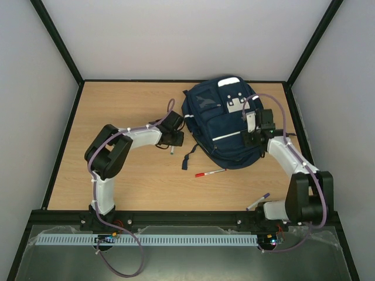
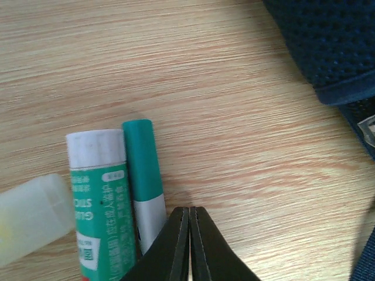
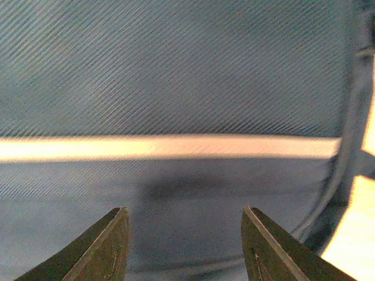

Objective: Pack the student bag
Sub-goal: Zip the student bag at the center of the board.

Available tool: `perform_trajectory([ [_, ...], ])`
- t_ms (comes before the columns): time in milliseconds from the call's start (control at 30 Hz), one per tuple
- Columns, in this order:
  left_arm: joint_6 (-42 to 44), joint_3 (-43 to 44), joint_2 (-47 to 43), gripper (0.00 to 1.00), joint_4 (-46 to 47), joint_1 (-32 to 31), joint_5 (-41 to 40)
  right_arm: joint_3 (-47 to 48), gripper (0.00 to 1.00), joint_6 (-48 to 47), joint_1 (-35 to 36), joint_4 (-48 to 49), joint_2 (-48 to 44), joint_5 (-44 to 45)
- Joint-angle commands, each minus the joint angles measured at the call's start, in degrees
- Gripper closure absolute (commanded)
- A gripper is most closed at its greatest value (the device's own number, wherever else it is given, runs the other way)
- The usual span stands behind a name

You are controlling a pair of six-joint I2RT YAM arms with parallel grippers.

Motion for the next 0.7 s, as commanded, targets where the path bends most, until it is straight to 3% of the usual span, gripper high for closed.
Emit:
perform_trajectory([
  [0,2.42,-0.58,-2.74,0.94,0.19,0.71,1.46,8.56,0.47,1.87,-6.47,-2.98,5.45,-3.90],
  [100,2.96,1.31,-3.36,0.87,0.84,0.74,4.10,13.51,0.45,3.50,-11.35,-4.85,10.15,-8.69],
  [233,2.53,6.27,-1.67,0.71,0.55,0.74,6.13,16.62,0.42,3.50,-12.63,-5.00,15.00,-9.92],
  [467,0.16,13.87,3.00,0.73,0.51,0.06,10.77,13.62,0.41,5.26,-12.63,-1.50,17.74,-11.18],
  [667,-0.18,18.40,5.88,0.80,-1.70,-0.86,10.78,11.90,0.41,4.72,-12.63,-1.39,19.63,-13.16],
])
